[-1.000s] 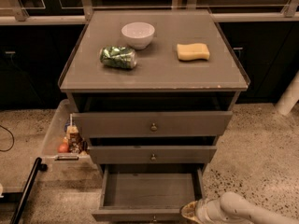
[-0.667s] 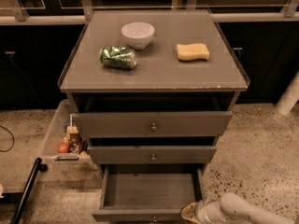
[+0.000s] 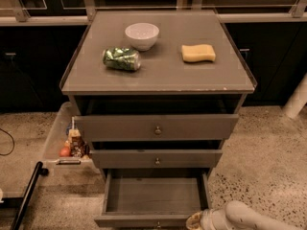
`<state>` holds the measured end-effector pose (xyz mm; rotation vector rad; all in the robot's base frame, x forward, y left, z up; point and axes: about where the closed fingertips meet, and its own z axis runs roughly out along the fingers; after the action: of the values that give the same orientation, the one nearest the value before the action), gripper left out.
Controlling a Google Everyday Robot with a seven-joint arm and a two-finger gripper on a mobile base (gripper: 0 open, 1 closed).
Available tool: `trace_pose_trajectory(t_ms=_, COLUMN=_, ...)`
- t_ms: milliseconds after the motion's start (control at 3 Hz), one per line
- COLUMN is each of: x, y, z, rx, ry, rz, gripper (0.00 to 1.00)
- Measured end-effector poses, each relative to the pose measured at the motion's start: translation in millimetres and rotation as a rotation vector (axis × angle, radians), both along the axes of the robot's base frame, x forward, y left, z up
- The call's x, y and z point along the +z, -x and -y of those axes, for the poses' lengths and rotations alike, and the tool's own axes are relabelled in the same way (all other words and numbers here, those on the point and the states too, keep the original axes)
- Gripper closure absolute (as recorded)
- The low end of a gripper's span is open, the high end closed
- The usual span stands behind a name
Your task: Close bottom drawer
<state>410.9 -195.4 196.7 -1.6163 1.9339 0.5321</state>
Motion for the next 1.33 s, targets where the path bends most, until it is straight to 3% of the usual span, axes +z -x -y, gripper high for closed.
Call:
trace_pose_trajectory(t_ms=667, x=18, y=25, z=-15, rx=0.057, ry=-0.035, rz=0.002, gripper=1.0)
trace_pose_trajectory(t_ms=1333, x=2, y=23, z=-26, rx=0.059, ry=-0.063, rz=-0.008, gripper=1.0)
